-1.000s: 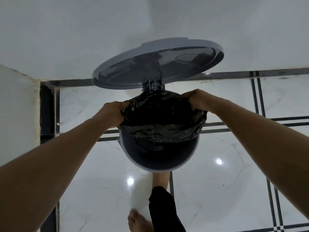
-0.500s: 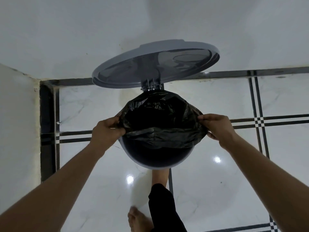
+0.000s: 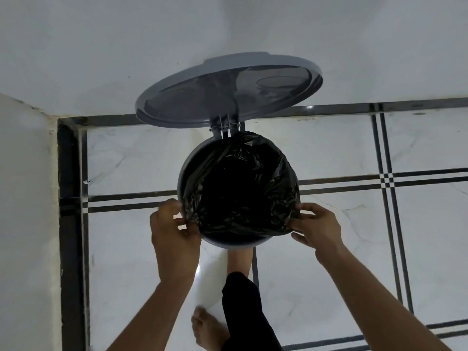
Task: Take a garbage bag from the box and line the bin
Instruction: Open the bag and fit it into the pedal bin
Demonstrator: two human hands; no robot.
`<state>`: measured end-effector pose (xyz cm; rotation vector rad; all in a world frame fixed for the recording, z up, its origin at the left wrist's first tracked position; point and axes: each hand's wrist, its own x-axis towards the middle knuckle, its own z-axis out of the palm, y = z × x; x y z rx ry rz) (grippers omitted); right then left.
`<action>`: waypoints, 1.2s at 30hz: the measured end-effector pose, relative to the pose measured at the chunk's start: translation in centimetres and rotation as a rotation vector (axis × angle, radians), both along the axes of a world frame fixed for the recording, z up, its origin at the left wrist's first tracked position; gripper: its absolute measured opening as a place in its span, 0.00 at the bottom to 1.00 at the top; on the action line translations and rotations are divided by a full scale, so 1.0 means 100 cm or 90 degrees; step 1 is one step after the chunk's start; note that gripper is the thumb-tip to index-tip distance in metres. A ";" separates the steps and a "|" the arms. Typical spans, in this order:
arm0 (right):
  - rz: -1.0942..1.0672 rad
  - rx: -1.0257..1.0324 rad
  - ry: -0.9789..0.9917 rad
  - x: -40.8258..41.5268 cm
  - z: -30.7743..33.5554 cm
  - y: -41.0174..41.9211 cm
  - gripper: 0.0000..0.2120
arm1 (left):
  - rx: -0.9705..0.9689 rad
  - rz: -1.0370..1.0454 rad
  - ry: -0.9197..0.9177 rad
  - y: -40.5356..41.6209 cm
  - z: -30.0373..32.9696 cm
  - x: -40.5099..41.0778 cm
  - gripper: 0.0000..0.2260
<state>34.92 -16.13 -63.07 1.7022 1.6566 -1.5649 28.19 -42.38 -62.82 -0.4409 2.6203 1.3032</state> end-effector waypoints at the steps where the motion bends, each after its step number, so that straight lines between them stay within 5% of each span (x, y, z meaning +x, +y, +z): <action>1: -0.009 -0.011 0.002 0.005 -0.001 -0.003 0.17 | -0.005 0.039 -0.015 0.000 -0.001 0.004 0.21; 3: -0.017 -0.027 0.000 0.012 -0.002 -0.009 0.17 | -0.005 0.136 -0.132 -0.005 -0.007 0.009 0.13; 7: -0.067 -0.076 0.024 0.024 -0.005 -0.020 0.16 | 0.375 0.429 -0.431 -0.012 -0.013 0.007 0.06; 11: -0.101 -0.104 0.052 0.028 -0.009 -0.030 0.15 | 0.610 0.520 -0.504 -0.023 -0.020 0.014 0.07; 15: -0.068 -0.124 0.060 0.034 -0.015 -0.038 0.12 | 0.696 0.556 -0.522 -0.028 -0.032 0.016 0.11; 22: -0.154 -0.204 0.011 0.040 -0.032 -0.050 0.12 | 0.571 0.434 -0.470 -0.026 -0.043 -0.003 0.12; 26: -0.291 -0.245 0.043 0.019 -0.033 -0.036 0.08 | 0.366 0.417 -0.397 -0.026 -0.044 -0.021 0.04; 30: -0.350 -0.237 0.067 0.000 -0.024 -0.014 0.07 | 0.386 0.401 -0.298 -0.017 -0.034 -0.045 0.08; 36: -0.004 -0.019 0.102 -0.034 -0.008 0.018 0.11 | 0.250 0.297 -0.187 -0.005 -0.027 -0.063 0.11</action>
